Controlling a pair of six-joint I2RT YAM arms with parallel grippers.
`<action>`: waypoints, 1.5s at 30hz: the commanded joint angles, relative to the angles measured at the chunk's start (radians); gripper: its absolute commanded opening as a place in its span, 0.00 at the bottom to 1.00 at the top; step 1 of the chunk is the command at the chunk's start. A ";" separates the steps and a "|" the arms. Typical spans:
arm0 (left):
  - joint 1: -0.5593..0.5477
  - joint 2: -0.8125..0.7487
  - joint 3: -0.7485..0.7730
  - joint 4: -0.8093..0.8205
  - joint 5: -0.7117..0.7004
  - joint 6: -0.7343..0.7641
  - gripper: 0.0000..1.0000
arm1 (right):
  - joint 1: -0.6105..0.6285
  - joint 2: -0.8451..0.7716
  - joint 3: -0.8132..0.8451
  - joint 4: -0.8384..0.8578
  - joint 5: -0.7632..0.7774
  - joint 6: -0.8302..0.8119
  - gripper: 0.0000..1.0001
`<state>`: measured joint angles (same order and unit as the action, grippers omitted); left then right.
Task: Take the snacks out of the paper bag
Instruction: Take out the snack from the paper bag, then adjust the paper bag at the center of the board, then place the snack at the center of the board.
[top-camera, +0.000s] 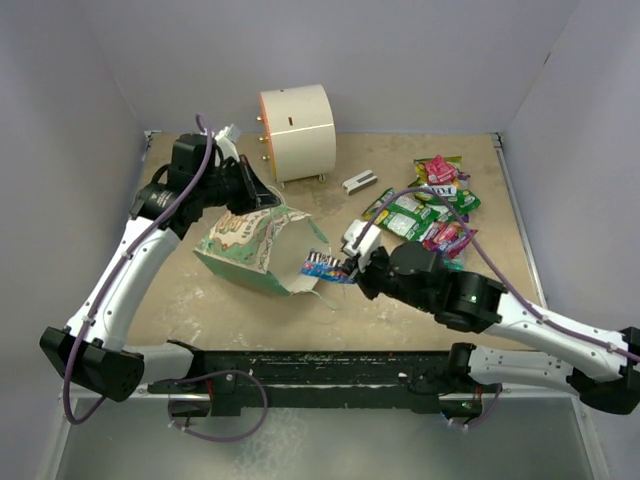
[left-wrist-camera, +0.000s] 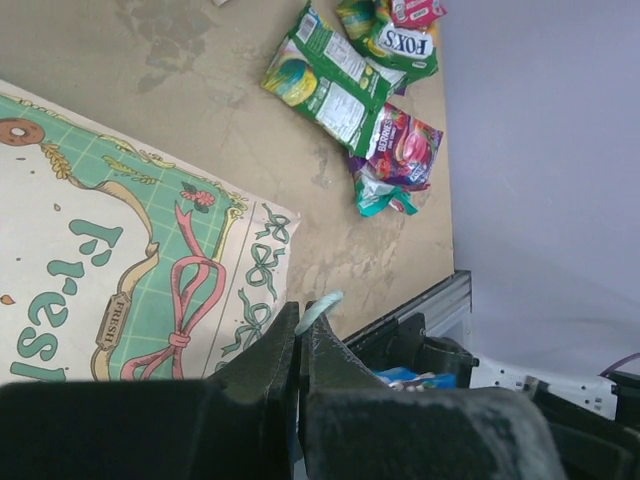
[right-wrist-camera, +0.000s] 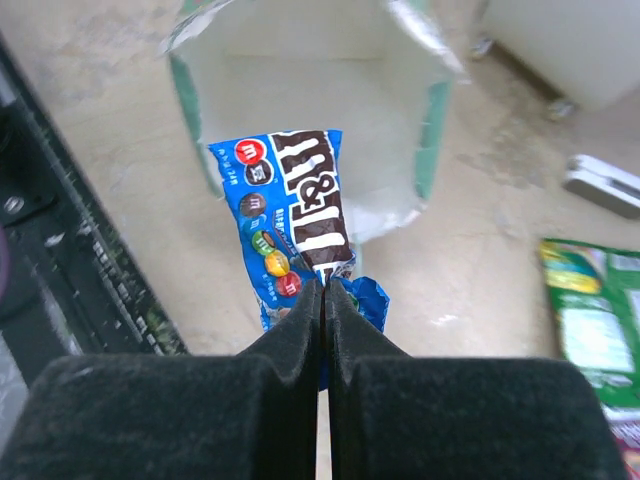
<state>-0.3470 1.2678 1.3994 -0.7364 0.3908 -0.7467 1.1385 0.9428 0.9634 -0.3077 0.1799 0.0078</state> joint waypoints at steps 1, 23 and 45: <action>0.011 0.003 0.074 0.090 0.037 0.019 0.00 | 0.000 -0.047 0.141 -0.111 0.391 0.076 0.00; 0.031 -0.049 -0.007 0.209 0.117 -0.116 0.00 | -0.664 0.261 0.474 -0.057 0.316 0.148 0.00; 0.064 -0.138 0.033 -0.147 -0.016 0.057 0.99 | -0.937 0.481 0.392 -0.172 0.139 0.495 0.00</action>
<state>-0.2882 1.1542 1.3598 -0.7937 0.4320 -0.7513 0.2634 1.3815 1.3693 -0.4240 0.3553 0.3634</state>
